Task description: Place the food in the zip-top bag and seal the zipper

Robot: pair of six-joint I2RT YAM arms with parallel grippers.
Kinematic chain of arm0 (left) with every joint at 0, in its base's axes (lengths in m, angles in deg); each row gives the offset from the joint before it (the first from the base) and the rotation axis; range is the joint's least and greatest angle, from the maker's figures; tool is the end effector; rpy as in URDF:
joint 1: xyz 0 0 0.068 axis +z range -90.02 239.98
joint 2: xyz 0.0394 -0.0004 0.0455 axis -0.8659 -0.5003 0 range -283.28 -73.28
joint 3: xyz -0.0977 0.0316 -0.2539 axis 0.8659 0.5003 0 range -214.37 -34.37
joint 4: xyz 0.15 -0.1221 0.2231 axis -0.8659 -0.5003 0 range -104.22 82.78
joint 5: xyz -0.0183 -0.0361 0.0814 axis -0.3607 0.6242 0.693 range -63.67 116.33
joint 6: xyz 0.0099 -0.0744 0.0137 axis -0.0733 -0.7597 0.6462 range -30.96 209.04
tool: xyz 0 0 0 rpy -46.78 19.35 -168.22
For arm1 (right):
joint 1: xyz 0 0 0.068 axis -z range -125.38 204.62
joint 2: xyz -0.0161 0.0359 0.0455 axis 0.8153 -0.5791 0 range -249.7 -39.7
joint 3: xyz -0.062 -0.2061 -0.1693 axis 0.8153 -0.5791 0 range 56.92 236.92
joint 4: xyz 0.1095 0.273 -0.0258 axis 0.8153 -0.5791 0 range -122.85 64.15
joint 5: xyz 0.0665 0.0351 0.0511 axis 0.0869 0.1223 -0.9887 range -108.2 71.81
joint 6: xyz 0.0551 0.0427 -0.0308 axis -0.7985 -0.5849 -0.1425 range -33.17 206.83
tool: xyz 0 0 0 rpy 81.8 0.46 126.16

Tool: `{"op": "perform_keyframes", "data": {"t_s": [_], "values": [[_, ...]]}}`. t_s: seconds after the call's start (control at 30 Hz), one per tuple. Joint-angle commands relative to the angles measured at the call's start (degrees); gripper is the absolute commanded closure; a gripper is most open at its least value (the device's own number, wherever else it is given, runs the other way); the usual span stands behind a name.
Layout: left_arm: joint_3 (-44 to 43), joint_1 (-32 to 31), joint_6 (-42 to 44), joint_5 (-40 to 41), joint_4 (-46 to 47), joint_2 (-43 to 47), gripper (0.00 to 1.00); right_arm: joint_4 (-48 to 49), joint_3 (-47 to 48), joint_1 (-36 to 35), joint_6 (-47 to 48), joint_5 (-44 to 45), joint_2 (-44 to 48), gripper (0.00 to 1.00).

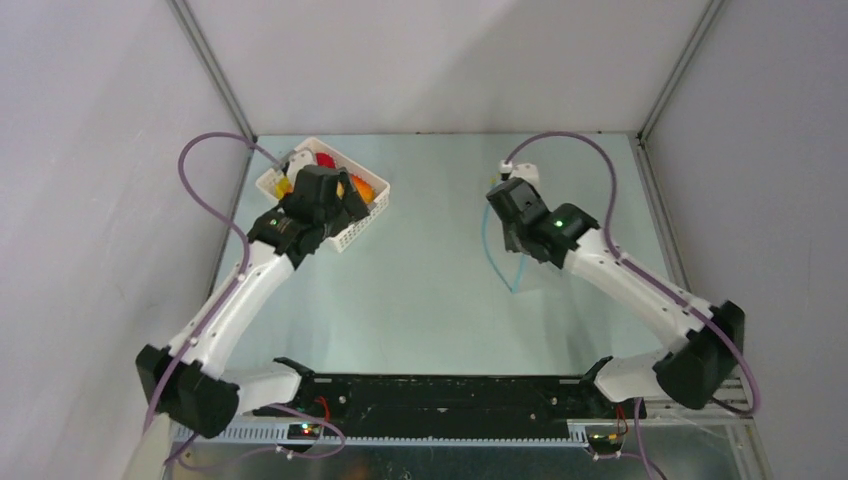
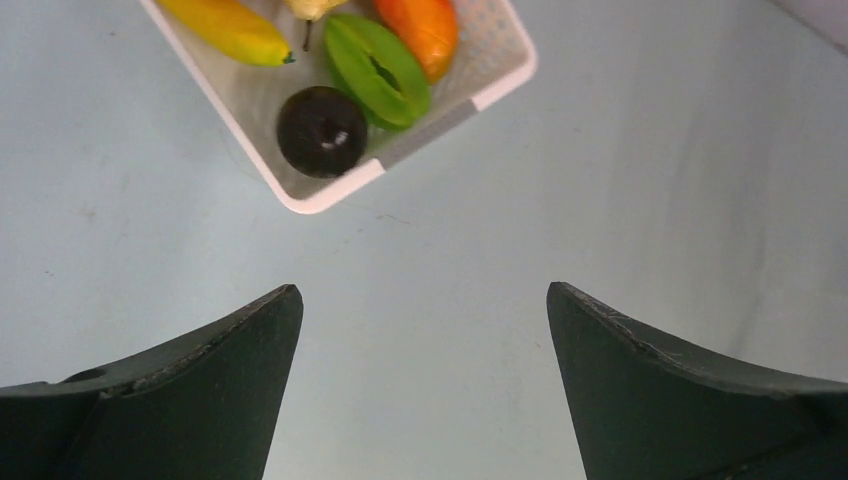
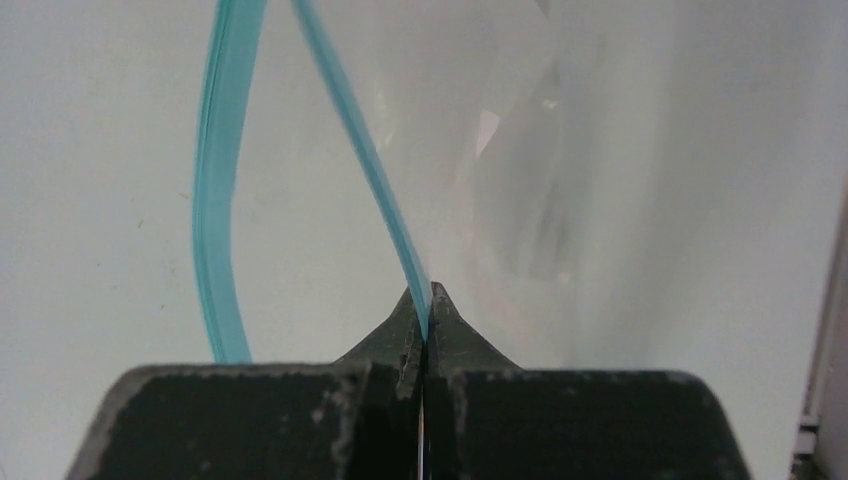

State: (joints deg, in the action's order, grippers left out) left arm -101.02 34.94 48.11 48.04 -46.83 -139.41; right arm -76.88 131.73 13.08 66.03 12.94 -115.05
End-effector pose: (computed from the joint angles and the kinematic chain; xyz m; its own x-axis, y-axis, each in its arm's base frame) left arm 0.2792 -0.1040 0.3340 -0.5188 -0.4295 -0.7392 -0.2737 0.9026 -0.3323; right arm 0.2576 0.1836 0.3260 -0.6643 -0.1825 -0.7248 -0.0976 0.9826 -0.1580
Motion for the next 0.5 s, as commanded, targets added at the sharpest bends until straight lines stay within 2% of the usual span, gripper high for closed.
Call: {"op": "perform_keyframes", "data": {"t_s": [0.0,0.17,0.27,0.47], "values": [[-2.61,4.31,2.29,-1.81,1.82,-6.09,0.00,6.20,1.78,-0.76,1.62,-6.61,-3.87,1.00],[-7.26,9.40,5.80,-1.14,3.90,-13.75,0.00,9.45,1.84,-1.12,1.61,-9.01,-6.13,1.00],[-10.12,13.16,6.01,-2.08,6.26,-21.22,0.00,11.05,1.59,-1.19,1.63,-11.70,-6.33,1.00],[-23.13,17.65,8.44,-2.14,5.05,-37.06,0.00,12.91,0.38,-1.18,0.92,-15.31,-6.16,1.00]]}}
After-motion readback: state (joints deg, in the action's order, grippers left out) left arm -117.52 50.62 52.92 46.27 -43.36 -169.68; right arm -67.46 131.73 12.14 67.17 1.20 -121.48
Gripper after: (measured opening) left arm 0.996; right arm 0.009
